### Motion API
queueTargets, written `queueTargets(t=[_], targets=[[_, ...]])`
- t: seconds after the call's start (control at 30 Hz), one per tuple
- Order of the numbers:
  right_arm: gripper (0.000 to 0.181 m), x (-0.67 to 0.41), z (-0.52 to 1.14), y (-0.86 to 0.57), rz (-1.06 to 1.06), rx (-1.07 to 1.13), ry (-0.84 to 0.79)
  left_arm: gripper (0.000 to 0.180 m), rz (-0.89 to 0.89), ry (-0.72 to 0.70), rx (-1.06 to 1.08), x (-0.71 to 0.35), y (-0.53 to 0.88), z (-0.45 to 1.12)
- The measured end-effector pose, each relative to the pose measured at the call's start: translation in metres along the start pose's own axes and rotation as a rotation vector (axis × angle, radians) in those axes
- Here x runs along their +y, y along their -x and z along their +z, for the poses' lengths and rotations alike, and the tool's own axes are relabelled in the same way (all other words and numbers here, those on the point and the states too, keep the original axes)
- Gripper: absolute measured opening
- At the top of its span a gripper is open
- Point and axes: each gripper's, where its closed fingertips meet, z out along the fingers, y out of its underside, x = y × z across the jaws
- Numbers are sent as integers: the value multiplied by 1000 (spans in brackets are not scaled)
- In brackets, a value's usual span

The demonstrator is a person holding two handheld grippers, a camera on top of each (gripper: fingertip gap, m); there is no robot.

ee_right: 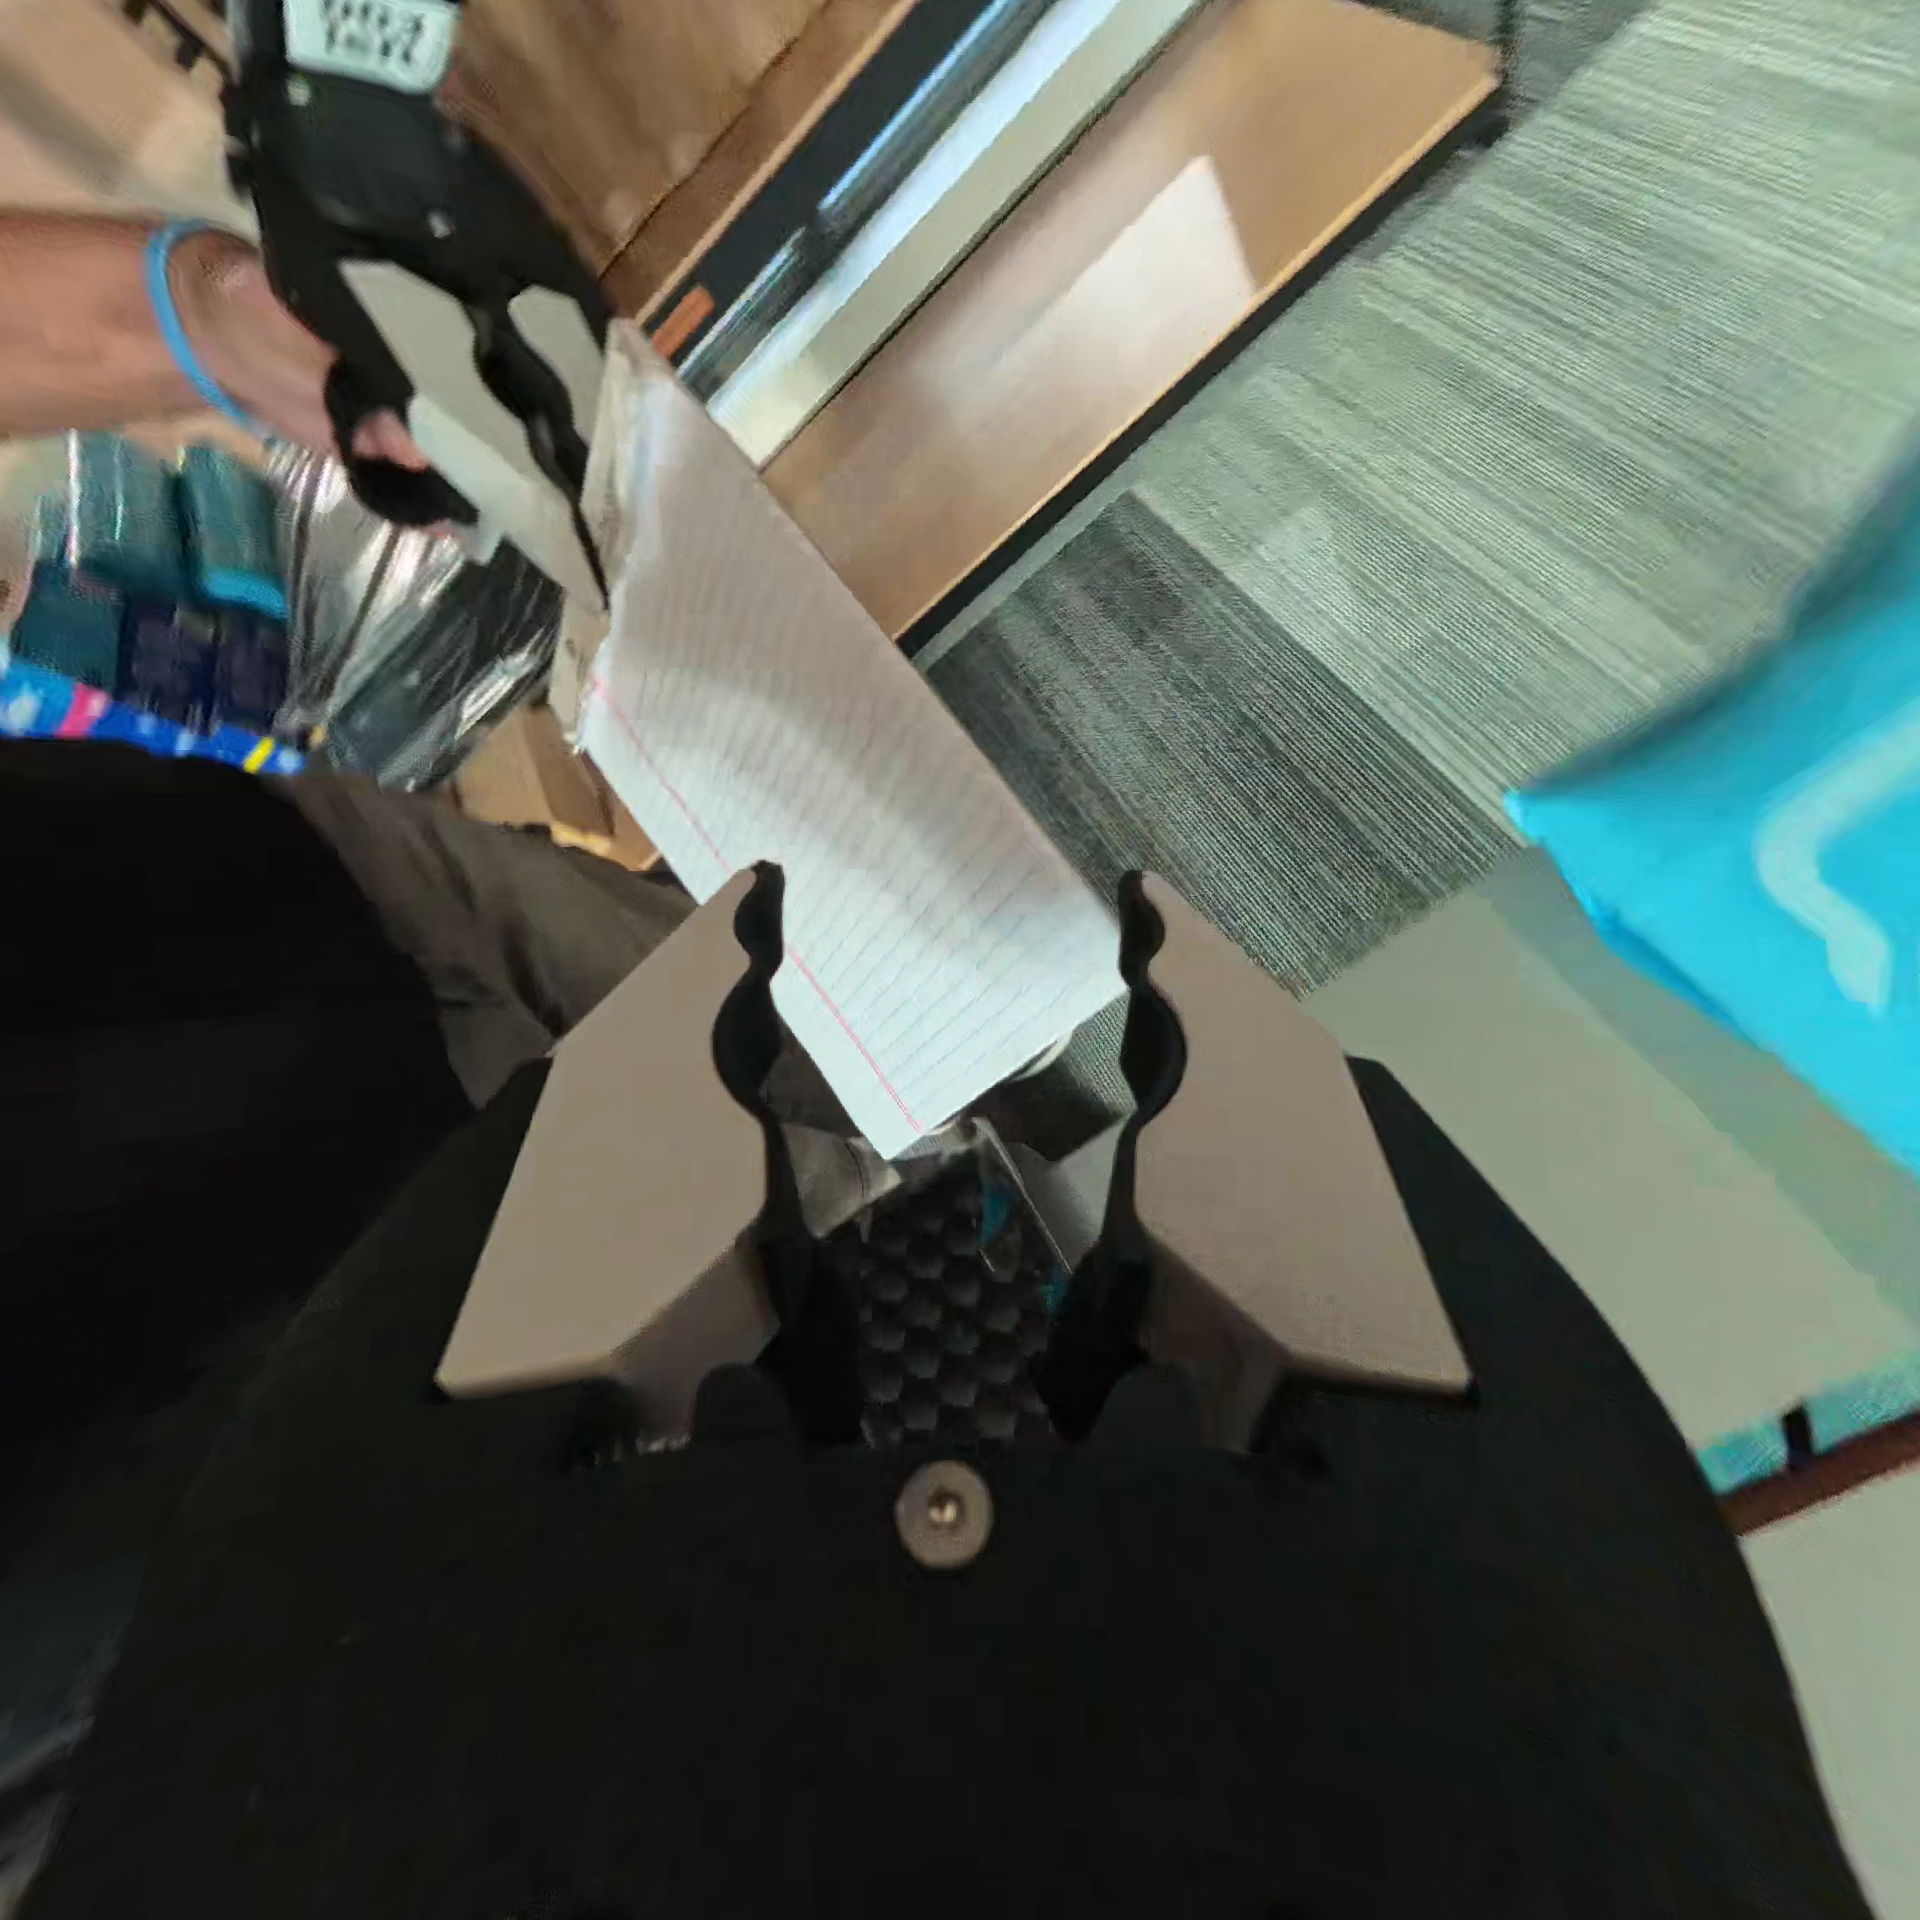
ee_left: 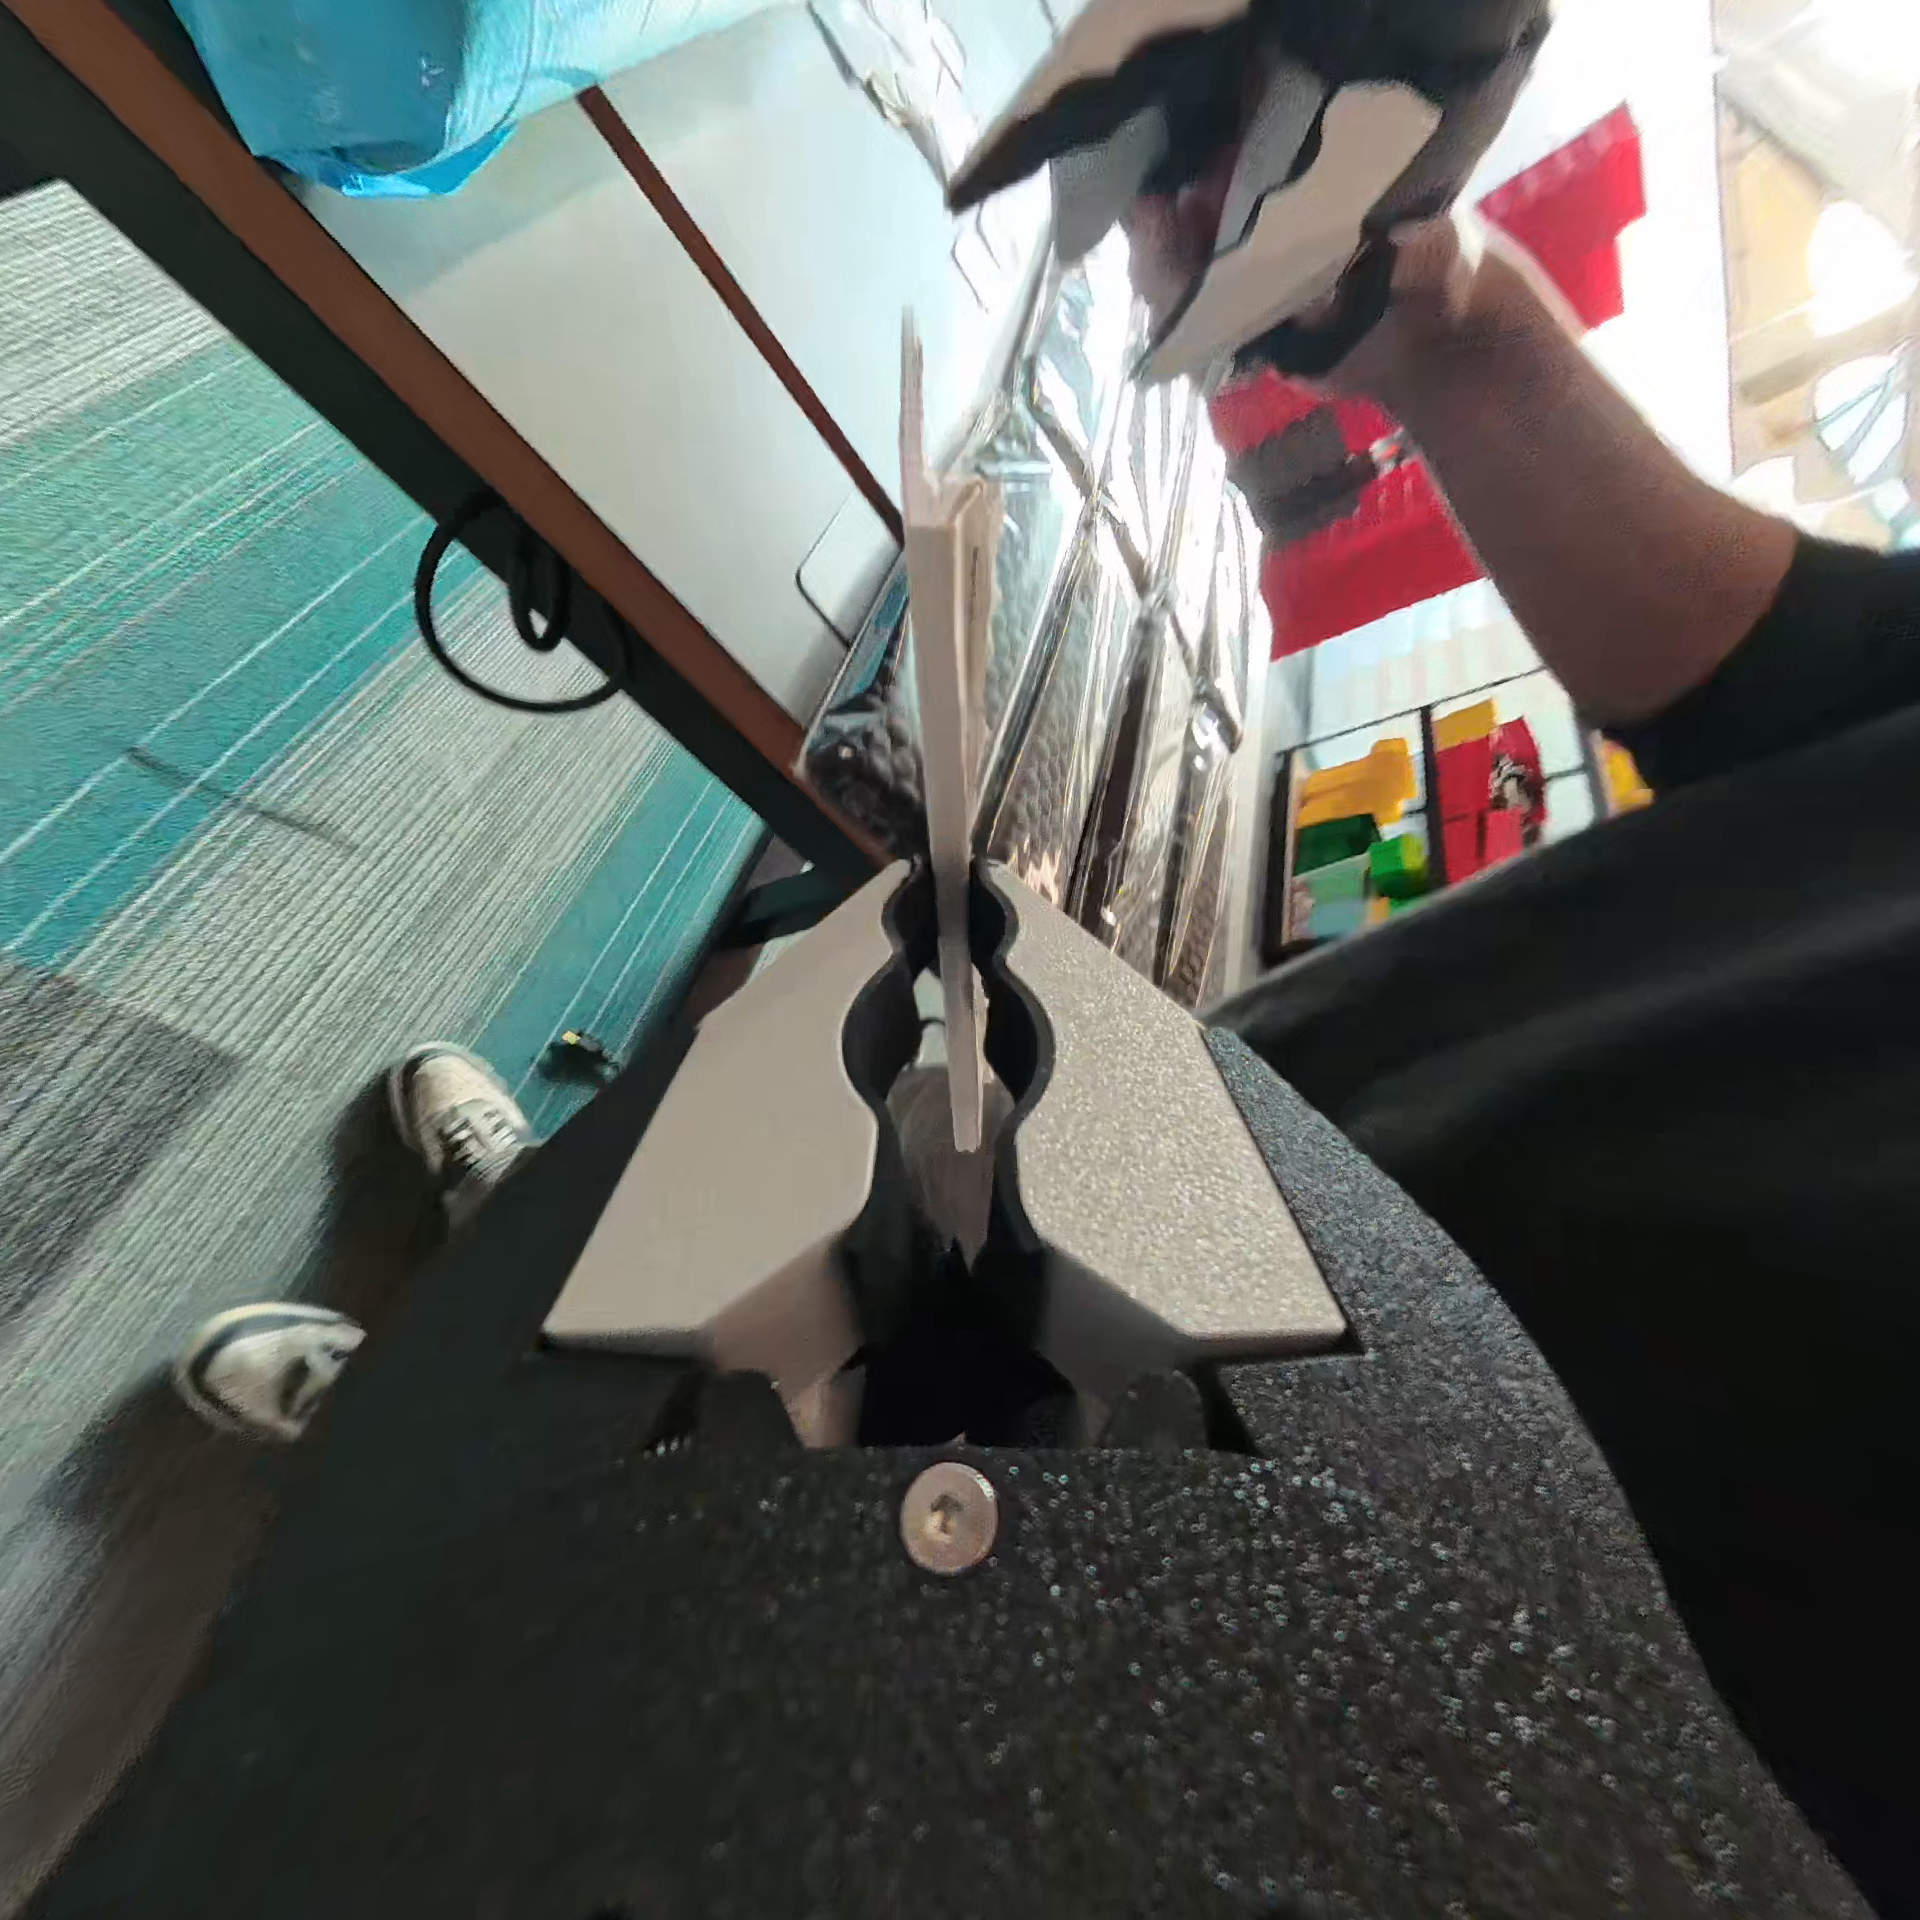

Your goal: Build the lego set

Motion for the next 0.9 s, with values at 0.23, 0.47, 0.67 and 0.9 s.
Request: queueTargets(t=[0.23, 0.47, 0.67, 0.9], targets=[[55, -65, 114, 168, -411, -471, 265, 3, 107, 63, -183, 73, -65, -138], [7, -86, 212, 333, -659, -797, 376, 3, 62, -92, -449, 194, -133, -273], [1, -94, 295, 485, -761, -939, 440, 8, -71, -506, -675, 318, -183, -388], [2, -175, 401, 620, -809, -883, 410, 37, -253, -1253, -990, 489, -266, -540]])
